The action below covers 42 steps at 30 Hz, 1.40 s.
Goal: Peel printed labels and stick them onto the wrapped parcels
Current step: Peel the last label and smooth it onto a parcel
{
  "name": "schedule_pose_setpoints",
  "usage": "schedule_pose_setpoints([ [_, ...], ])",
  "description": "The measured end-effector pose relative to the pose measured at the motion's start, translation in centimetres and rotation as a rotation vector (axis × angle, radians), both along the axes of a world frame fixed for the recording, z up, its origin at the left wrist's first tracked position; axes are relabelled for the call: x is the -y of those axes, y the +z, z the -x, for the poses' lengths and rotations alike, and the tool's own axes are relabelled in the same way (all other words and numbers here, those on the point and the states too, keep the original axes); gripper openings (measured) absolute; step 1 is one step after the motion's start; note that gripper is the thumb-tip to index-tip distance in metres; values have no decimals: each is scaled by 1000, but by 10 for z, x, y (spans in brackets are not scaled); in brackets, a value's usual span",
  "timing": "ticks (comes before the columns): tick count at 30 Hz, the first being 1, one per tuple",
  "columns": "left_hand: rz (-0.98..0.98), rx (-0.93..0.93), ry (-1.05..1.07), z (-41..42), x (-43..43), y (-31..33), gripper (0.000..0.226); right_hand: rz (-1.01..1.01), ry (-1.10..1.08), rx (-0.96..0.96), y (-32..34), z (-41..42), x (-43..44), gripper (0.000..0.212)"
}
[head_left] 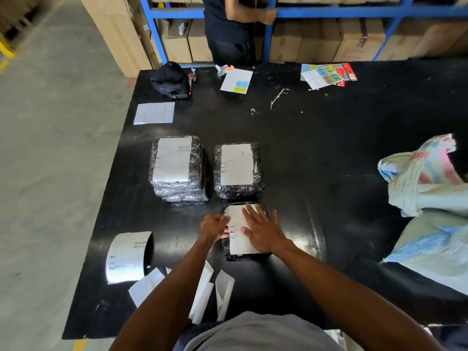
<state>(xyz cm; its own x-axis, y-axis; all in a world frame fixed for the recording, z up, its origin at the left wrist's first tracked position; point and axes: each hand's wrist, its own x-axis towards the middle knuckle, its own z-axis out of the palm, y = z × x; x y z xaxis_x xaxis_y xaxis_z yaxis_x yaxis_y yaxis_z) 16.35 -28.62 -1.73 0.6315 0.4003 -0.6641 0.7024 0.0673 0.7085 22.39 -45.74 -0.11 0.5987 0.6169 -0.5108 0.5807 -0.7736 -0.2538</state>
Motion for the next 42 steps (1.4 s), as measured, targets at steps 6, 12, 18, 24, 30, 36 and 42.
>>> schedule_pose_setpoints([
  [6,159,-98,-217,43,-11,30,23,8,-5,26,-6,8,4,74],
  [12,28,-233,-594,94,-30,47,22,44,-4,41,-6,9,3,79],
  [18,-143,-379,-695,127,-53,52,27,88,-2,46,0,13,1,91],
  [24,-423,-419,-651,133,-74,49,17,58,-150,0,1,24,8,101],
  [30,-829,-496,-648,116,-58,47,58,-162,-527,-236,-12,39,22,111],
  [36,-766,-186,-669,74,-2,43,43,-248,-549,-268,-15,42,27,109],
  [42,-368,-27,-588,69,37,45,41,-327,-570,-329,-71,23,45,110],
])
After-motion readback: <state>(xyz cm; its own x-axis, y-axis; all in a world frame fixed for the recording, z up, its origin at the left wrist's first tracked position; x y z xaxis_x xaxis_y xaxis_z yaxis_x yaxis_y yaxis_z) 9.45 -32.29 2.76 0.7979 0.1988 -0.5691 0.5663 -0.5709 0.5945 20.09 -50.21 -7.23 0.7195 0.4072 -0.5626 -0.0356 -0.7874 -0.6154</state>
